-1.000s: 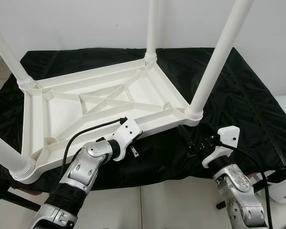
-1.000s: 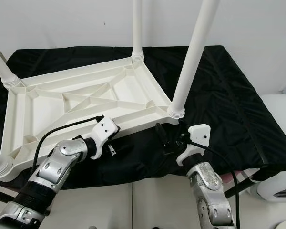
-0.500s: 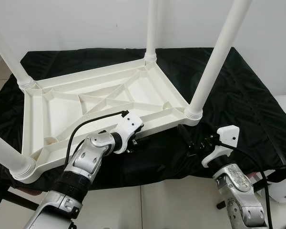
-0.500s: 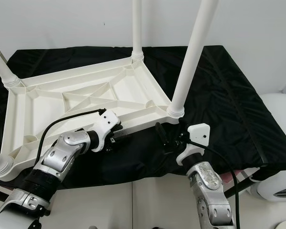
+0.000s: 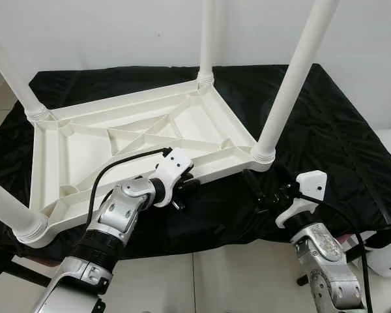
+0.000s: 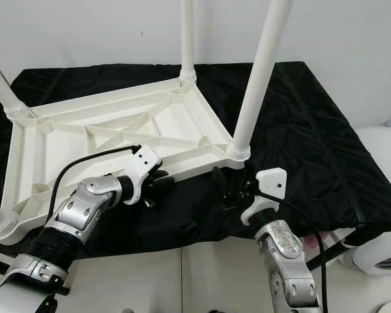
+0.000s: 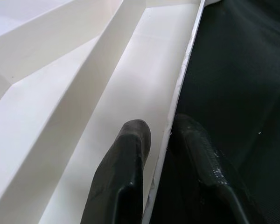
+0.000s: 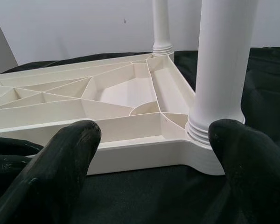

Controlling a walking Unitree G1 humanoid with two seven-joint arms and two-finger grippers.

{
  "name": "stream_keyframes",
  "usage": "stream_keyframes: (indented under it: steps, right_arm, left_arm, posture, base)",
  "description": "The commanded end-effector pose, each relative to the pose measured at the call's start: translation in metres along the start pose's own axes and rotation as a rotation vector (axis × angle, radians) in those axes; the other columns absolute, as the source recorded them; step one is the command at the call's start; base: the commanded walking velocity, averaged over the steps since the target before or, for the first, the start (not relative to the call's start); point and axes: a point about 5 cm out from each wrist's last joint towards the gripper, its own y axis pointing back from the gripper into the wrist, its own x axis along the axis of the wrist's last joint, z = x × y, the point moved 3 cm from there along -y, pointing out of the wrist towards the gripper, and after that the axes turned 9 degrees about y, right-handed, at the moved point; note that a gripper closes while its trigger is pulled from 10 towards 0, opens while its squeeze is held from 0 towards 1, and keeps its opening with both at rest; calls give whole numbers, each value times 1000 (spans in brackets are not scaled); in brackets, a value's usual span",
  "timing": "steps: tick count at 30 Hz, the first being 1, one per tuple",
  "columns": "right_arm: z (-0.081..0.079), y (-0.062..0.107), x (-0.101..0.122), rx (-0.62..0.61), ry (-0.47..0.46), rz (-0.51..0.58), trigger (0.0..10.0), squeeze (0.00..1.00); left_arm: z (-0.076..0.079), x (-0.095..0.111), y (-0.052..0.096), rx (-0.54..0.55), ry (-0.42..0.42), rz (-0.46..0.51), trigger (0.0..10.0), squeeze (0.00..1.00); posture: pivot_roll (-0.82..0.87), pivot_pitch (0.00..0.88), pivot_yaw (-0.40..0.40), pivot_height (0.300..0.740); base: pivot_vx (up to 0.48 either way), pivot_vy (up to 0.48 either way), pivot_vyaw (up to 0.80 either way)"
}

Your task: Building children table

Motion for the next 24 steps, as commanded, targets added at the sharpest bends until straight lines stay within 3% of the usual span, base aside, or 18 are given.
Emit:
stream_keyframes:
  steps: [1,2,3,9,11,15,24]
  right_arm:
    - [-3,-1,-2,5,-2,-12,10000,0]
    - [-3,-1,-2,4,-3,-11,10000,0]
    - [-3,-1,-2,4,-4,-11,10000,0]
    - [-8,-2,-2,9,-8,-10,10000,0]
    - [-11,-3,-2,14,-13,-7,10000,0]
    - [-11,-4,-1,12,-16,-4,10000,0]
    - [-12,-6,0,13,-18,1,10000,0]
  left_arm:
    - [-7,-3,-2,60,5,-29,0,0]
    - [-7,-1,-3,68,6,-24,941,0]
    - [-7,3,-6,82,7,-16,10000,0]
    - [-13,25,-16,171,65,54,10000,0]
    - [-21,40,-22,271,109,102,10000,0]
    - [-29,49,-25,355,149,126,10000,0]
    - [-31,49,-37,479,187,88,10000,0]
  posture:
    - [-126,134,76,740]
    - [-126,135,75,740]
    - [-125,135,74,740]
    - [-128,136,72,740]
    - [-129,136,74,740]
    - [-132,136,73,740]
    - [-134,137,74,740]
  base:
    - [0,0,0]
    - [0,0,0]
    - [0,0,0]
    - [0,0,0]
    - [0,0,0]
    - [0,0,0]
    - [0,0,0]
